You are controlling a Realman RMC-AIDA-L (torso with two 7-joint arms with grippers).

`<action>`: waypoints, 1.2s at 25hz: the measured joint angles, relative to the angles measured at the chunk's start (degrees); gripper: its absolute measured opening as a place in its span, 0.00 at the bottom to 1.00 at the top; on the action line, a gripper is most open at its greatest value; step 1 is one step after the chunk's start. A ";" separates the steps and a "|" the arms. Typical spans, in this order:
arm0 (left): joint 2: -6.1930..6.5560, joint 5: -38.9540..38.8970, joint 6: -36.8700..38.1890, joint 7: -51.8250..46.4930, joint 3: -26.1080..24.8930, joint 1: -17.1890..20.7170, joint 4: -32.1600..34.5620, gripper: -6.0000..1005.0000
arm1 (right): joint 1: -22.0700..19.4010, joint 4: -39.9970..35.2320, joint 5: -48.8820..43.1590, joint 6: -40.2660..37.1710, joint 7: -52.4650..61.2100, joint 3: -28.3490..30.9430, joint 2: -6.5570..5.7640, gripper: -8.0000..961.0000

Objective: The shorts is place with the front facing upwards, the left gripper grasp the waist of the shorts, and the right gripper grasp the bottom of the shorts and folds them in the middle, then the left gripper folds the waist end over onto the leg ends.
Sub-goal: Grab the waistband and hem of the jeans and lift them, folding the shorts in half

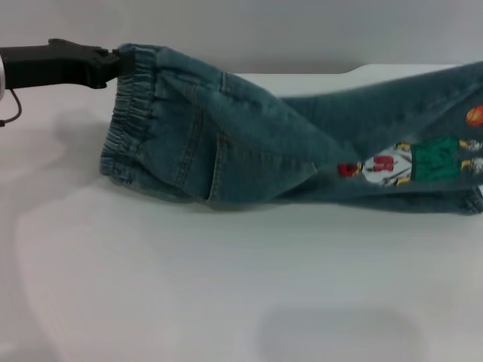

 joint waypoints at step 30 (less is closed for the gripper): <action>-0.07 -0.07 -9.14 -0.20 0.25 0.66 -4.32 0.05 | 1.64 11.48 -1.66 10.93 -2.23 -4.77 -0.21 0.02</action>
